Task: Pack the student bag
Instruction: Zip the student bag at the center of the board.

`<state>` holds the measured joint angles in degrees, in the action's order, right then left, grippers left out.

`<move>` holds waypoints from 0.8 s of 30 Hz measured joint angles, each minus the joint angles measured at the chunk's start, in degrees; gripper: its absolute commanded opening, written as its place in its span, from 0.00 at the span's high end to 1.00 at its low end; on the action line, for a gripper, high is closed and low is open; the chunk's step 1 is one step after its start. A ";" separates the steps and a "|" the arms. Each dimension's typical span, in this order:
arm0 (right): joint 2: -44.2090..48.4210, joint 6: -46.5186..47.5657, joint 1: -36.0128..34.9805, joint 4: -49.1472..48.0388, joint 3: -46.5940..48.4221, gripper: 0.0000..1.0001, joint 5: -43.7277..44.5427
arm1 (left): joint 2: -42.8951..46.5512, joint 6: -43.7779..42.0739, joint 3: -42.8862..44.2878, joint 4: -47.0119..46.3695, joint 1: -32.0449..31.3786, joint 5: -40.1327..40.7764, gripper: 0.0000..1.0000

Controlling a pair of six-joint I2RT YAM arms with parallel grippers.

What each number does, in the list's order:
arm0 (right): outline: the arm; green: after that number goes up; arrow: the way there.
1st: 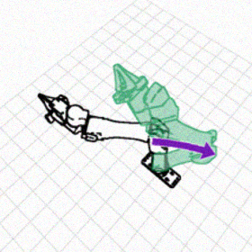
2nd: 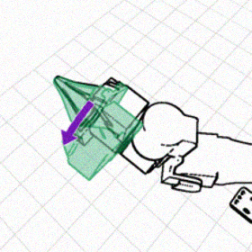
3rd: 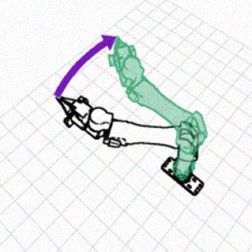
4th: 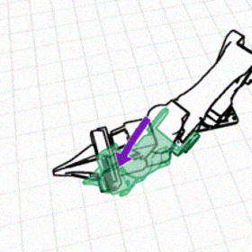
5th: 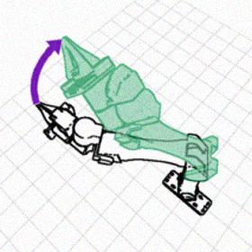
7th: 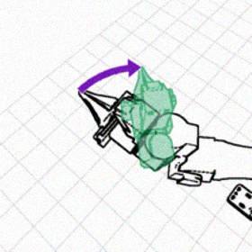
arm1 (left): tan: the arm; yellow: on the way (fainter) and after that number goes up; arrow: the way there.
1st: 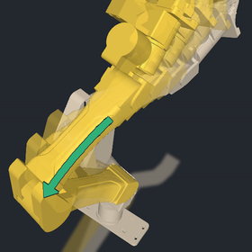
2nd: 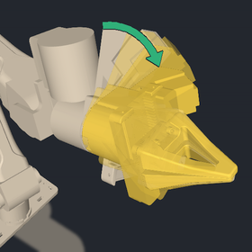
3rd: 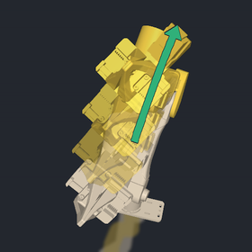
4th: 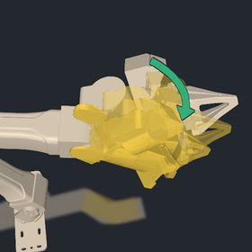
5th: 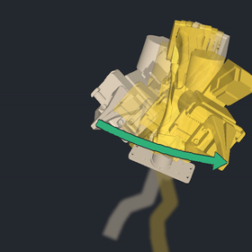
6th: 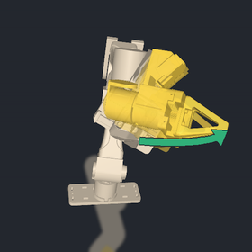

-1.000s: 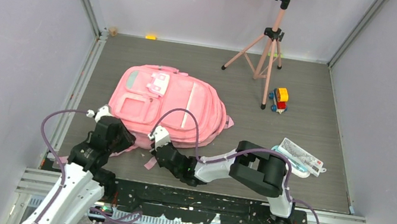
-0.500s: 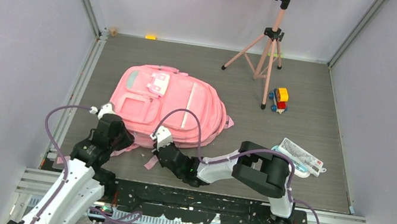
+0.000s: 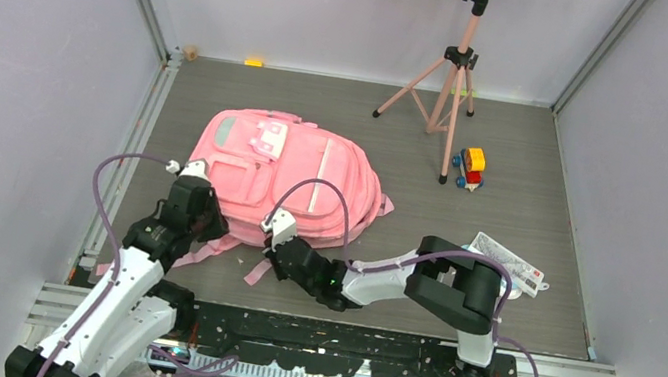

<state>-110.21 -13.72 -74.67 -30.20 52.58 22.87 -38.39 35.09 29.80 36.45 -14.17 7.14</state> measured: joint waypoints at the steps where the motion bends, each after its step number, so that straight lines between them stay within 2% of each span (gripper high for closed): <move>1: 0.07 0.02 0.31 -0.33 -0.31 0.96 -0.76 | -0.44 -0.92 0.39 0.00 0.00 -0.37 1.00; 9: 0.07 0.57 2.10 -0.55 -0.50 0.78 -6.49 | -1.01 -4.33 1.16 0.17 0.00 -1.25 1.00; 16: 0.09 2.45 2.56 3.26 0.04 0.69 -7.78 | -1.51 -5.70 1.79 -0.09 0.13 -1.90 1.00; 18: -0.11 3.17 2.80 3.89 1.20 0.70 -8.04 | -1.49 -5.79 1.79 -0.11 0.24 -2.10 1.00; 20: -0.55 3.78 3.04 4.35 2.73 0.76 -8.50 | -1.40 -5.81 1.79 -0.15 0.33 -2.16 1.00; 23: -0.79 4.66 3.61 4.76 3.54 0.93 -9.05 | -1.09 -5.84 1.79 -0.31 0.35 -2.10 1.00; 24: -0.76 4.87 3.87 5.01 3.54 0.96 -9.07 | -1.07 -5.84 1.79 -0.35 0.39 -2.08 1.00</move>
<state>-110.98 -8.84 -70.81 -25.19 56.12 13.80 -39.46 29.26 31.59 36.10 -13.78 5.06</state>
